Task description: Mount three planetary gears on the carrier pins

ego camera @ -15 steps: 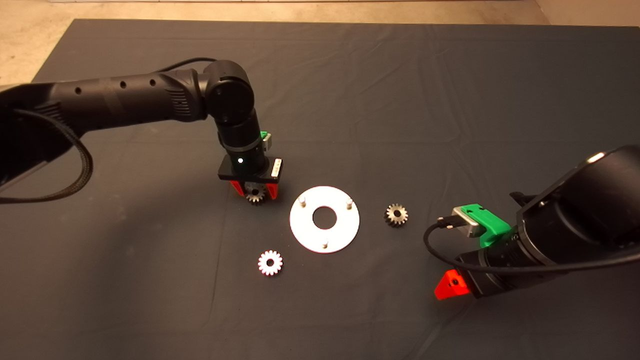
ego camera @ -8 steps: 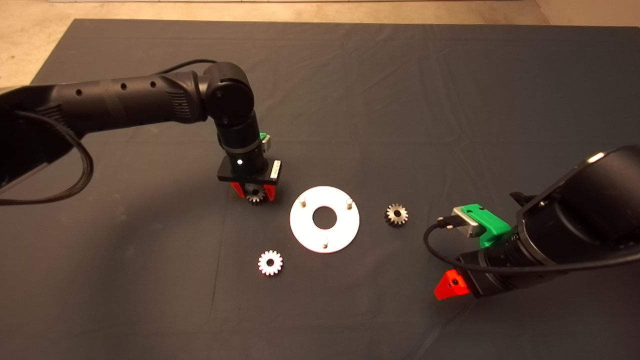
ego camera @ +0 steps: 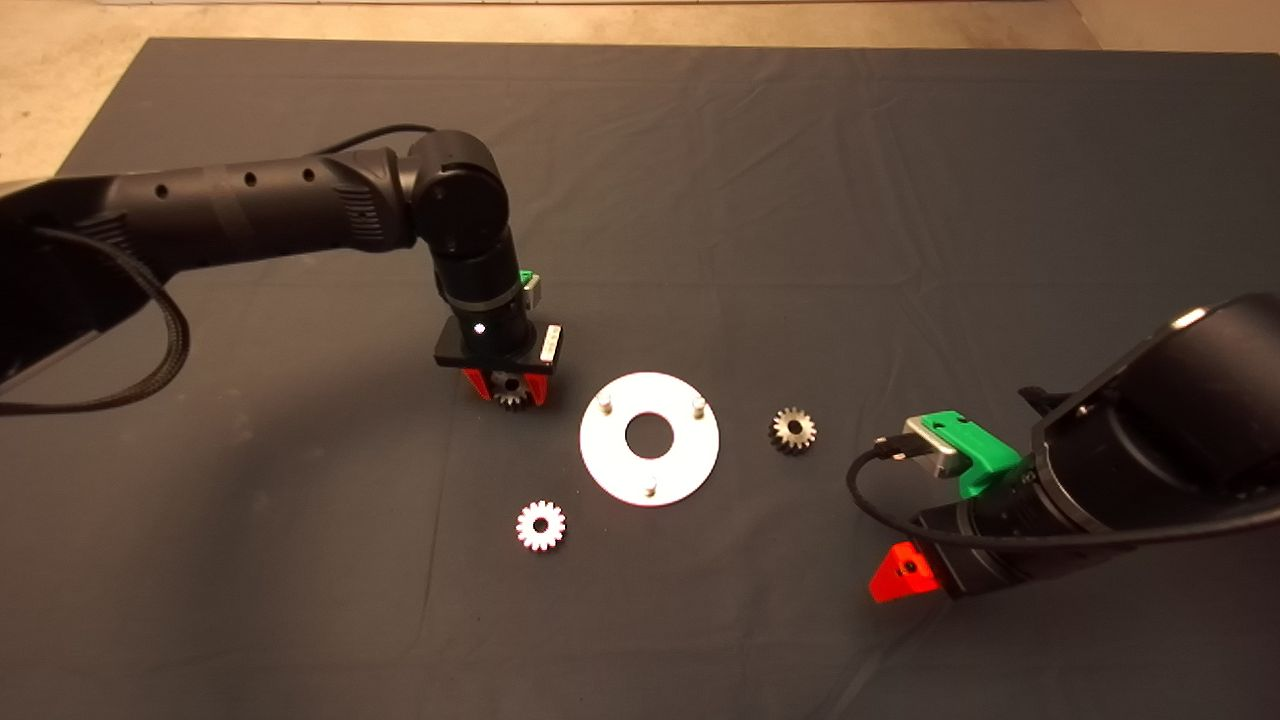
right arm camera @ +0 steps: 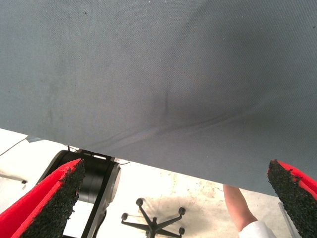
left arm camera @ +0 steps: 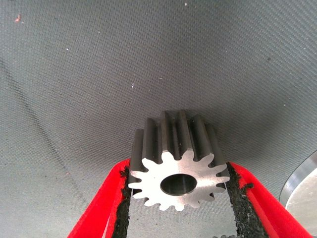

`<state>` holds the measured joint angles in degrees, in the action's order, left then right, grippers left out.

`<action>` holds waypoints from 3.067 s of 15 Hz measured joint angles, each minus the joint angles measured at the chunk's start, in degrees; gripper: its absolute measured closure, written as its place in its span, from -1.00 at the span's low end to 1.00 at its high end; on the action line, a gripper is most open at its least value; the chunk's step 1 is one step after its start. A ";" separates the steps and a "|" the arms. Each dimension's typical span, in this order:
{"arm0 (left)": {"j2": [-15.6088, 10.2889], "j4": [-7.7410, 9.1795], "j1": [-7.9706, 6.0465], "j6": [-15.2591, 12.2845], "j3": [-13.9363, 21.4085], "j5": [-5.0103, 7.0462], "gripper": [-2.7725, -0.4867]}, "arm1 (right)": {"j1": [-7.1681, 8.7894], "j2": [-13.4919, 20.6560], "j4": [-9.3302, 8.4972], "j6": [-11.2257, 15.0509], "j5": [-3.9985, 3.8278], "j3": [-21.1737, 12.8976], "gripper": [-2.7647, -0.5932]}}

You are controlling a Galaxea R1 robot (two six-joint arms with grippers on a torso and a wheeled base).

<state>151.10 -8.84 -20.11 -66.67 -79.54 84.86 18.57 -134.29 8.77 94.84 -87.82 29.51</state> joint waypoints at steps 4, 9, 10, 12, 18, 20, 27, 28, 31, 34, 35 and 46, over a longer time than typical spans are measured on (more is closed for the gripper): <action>0.00 0.02 -0.02 -0.02 -1.96 -0.49 0.36 | 0.00 0.00 0.00 0.00 -0.02 0.00 -0.99; 0.02 0.05 -0.02 -0.02 -1.96 -0.74 0.47 | 0.00 0.00 0.00 0.00 -0.02 0.00 -0.99; 0.02 0.05 -0.02 -0.02 -1.96 -0.73 0.47 | 0.00 -0.02 0.00 0.02 0.00 0.00 -0.99; 0.02 0.05 -0.02 -0.02 -1.96 -0.71 0.50 | 0.00 0.00 0.00 0.00 0.00 0.00 -0.99; 0.02 0.05 -0.02 -0.02 -1.96 -0.68 0.57 | 0.00 0.00 0.00 0.00 0.00 0.00 -0.99; 0.17 0.02 -0.02 -0.02 -1.96 -0.29 0.58 | 0.00 0.00 0.00 0.00 0.04 0.00 -0.99; 0.17 0.02 -0.02 -0.86 0.92 0.65 0.59 | -0.11 -0.02 0.00 0.00 -0.02 0.00 -0.99; 0.20 0.05 -0.05 -1.63 2.09 0.63 0.59 | -0.35 0.00 -0.01 0.00 0.01 0.00 -0.99; 0.50 0.05 -1.13 -3.74 5.46 0.56 0.59 | -0.63 0.00 -0.01 0.00 -0.05 0.00 -0.99; 0.80 0.05 -2.29 -4.41 8.18 0.61 0.59 | -0.63 0.00 -0.01 0.02 -0.02 0.00 -0.99; 0.96 0.05 -2.26 -4.44 8.51 0.61 0.59 | -0.65 0.00 -0.01 0.02 -0.02 0.00 -0.99; 5.65 0.11 -2.27 -4.31 7.94 1.85 0.59 | -0.81 -0.29 -0.06 0.02 0.09 0.00 -0.99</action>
<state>156.75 -8.73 -22.38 -70.98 -71.61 86.71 17.75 -134.58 8.70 94.87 -87.74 29.51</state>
